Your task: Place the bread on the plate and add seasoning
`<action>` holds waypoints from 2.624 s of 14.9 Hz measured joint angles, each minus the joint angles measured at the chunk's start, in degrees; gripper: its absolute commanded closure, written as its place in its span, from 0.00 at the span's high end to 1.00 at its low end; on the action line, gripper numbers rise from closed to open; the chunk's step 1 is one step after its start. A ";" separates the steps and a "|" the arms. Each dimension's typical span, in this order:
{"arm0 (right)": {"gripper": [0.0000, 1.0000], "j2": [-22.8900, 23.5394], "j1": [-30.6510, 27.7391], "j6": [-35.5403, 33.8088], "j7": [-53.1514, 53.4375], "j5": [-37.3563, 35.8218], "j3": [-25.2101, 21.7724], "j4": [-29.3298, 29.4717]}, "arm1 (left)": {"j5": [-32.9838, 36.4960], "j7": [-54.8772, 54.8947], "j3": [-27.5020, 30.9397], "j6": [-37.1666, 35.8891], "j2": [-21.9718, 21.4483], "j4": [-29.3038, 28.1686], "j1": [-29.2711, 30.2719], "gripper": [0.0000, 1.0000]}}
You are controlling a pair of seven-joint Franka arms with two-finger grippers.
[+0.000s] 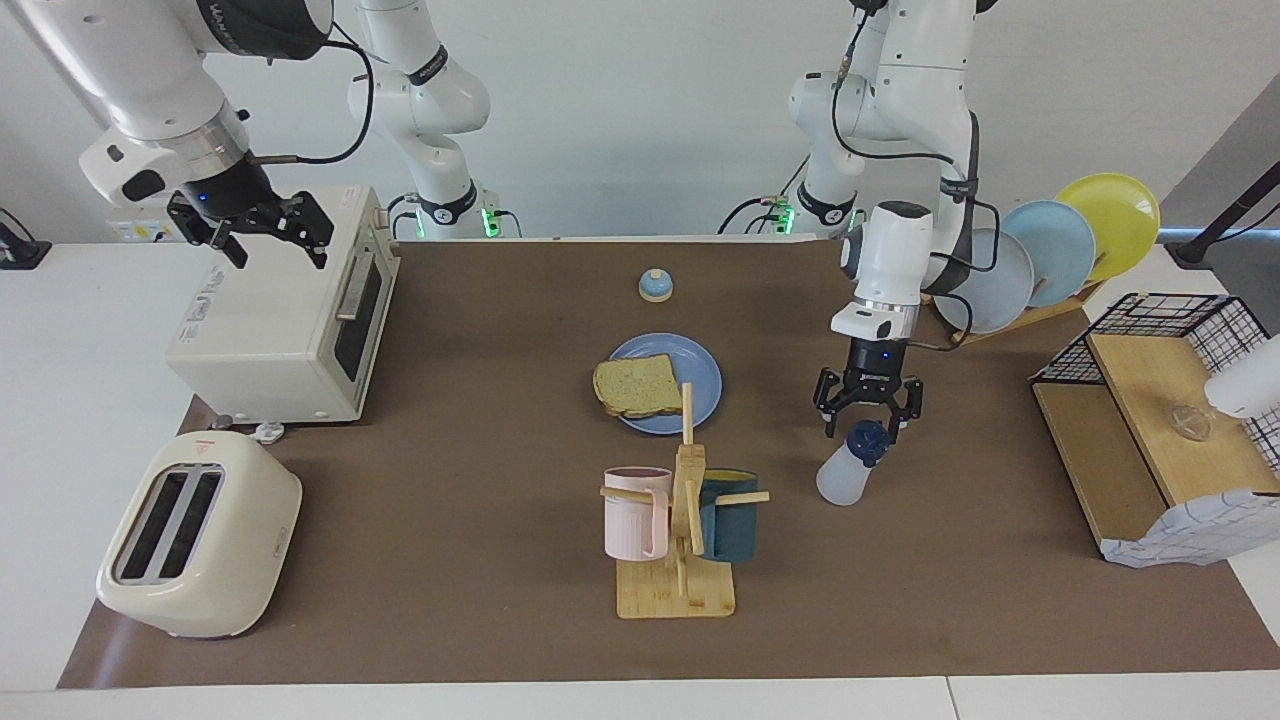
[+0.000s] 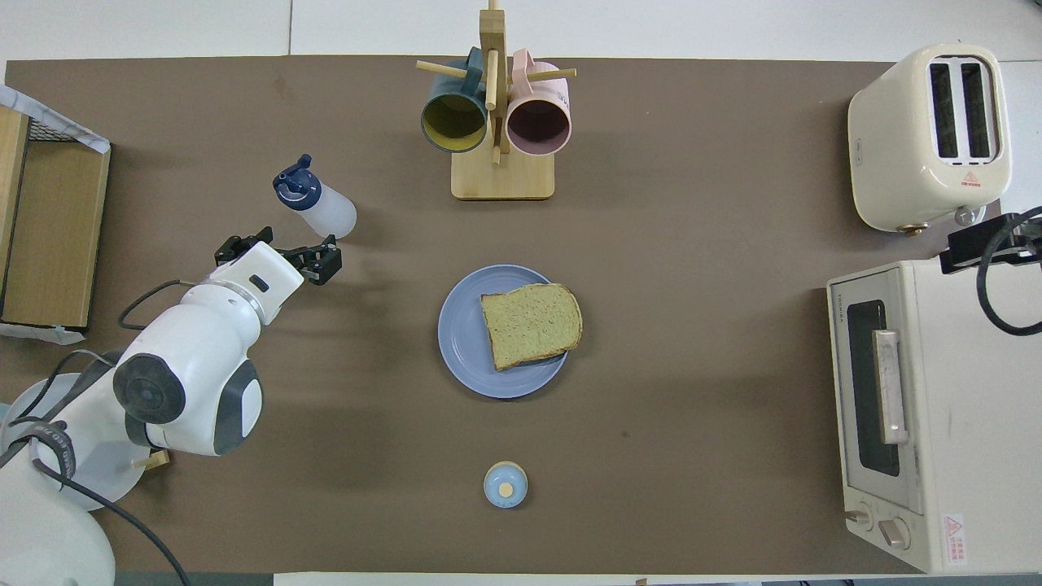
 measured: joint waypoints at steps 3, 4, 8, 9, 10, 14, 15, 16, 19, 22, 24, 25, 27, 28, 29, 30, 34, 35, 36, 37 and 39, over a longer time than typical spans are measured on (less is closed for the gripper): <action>1.00 0.00 0.00 0.00 0.00 0.00 0.00 0.00 | 0.01 1.74 0.01 -11.99 -7.12 0.02 0.00 1.00; 1.00 0.00 0.00 0.00 0.00 0.00 0.00 0.00 | 0.01 2.93 0.04 -16.52 -9.66 0.09 0.04 1.00; 1.00 0.00 0.00 0.00 0.00 0.00 0.00 0.00 | 0.01 7.04 0.58 -34.99 -19.07 2.22 1.27 1.00; 1.00 0.00 0.00 0.00 0.00 0.00 0.00 0.00 | 0.01 7.71 0.60 -40.13 -20.48 4.00 1.46 1.00; 1.00 0.00 0.00 0.00 0.00 0.00 0.00 0.00 | 0.01 8.06 0.60 -45.16 -21.45 6.26 1.51 1.00; 1.00 0.00 0.00 0.00 0.00 0.00 0.00 0.00 | 0.01 8.40 0.59 -64.15 -22.18 17.97 1.51 1.00; 1.00 0.00 0.00 0.00 0.00 0.00 0.00 0.00 | 0.01 8.41 0.60 -68.42 -22.05 21.02 1.51 1.00; 1.00 0.00 0.00 0.00 0.00 0.00 0.00 0.00 | 0.01 8.41 0.60 -72.18 -21.87 23.71 1.51 1.00; 1.00 0.00 0.00 0.00 0.00 0.00 0.00 0.00 | 0.01 8.33 0.65 -82.52 -20.97 30.79 1.63 1.00; 1.00 0.00 0.00 0.00 0.00 0.00 0.00 0.00 | 0.01 8.32 0.81 -90.51 -19.62 36.04 3.12 1.00; 1.00 0.00 0.00 0.00 0.00 0.00 0.00 0.00 | -0.17 8.32 0.89 -95.02 -18.61 38.96 4.00 1.00; 1.00 0.00 0.00 0.00 0.00 0.00 0.00 0.00 | -0.72 8.32 0.90 -96.99 -17.93 40.55 4.59 1.00; 1.00 0.00 0.00 0.00 0.00 0.00 0.00 0.00 | -2.54 8.32 0.95 -100.76 -16.08 44.37 5.74 1.00; 1.00 0.00 0.00 0.00 0.00 0.00 0.00 0.00 | -3.00 8.32 0.95 -102.53 -14.89 46.68 6.22 1.00; 1.00 0.00 0.00 0.00 0.00 0.00 0.00 0.00 | -3.17 8.32 0.95 -104.05 -13.72 48.82 6.43 1.00; 1.00 0.00 0.00 0.00 0.00 0.00 0.00 0.00 | -3.30 8.32 0.91 -105.02 -12.72 50.39 6.49 1.00; 1.00 0.00 0.00 0.00 0.00 0.00 0.00 0.00 | -3.36 7.71 0.52 -105.13 -11.12 50.61 6.51 1.00; 1.00 0.00 0.00 0.00 0.00 0.00 0.00 0.00 | -3.36 7.65 -0.01 -104.52 -11.15 49.95 6.82 1.00; 1.00 0.00 0.00 0.00 0.00 0.00 0.00 0.00 | -3.36 7.47 -1.49 -103.74 -11.18 49.38 8.08 1.00; 1.00 0.00 0.00 0.00 0.00 0.00 0.00 0.00 | -3.36 7.30 -4.20 -103.06 -11.18 49.03 10.71 1.00; 1.00 0.00 0.00 0.00 0.00 0.00 0.00 0.00 | -3.36 7.26 -8.68 -102.61 -11.16 48.90 15.32 1.00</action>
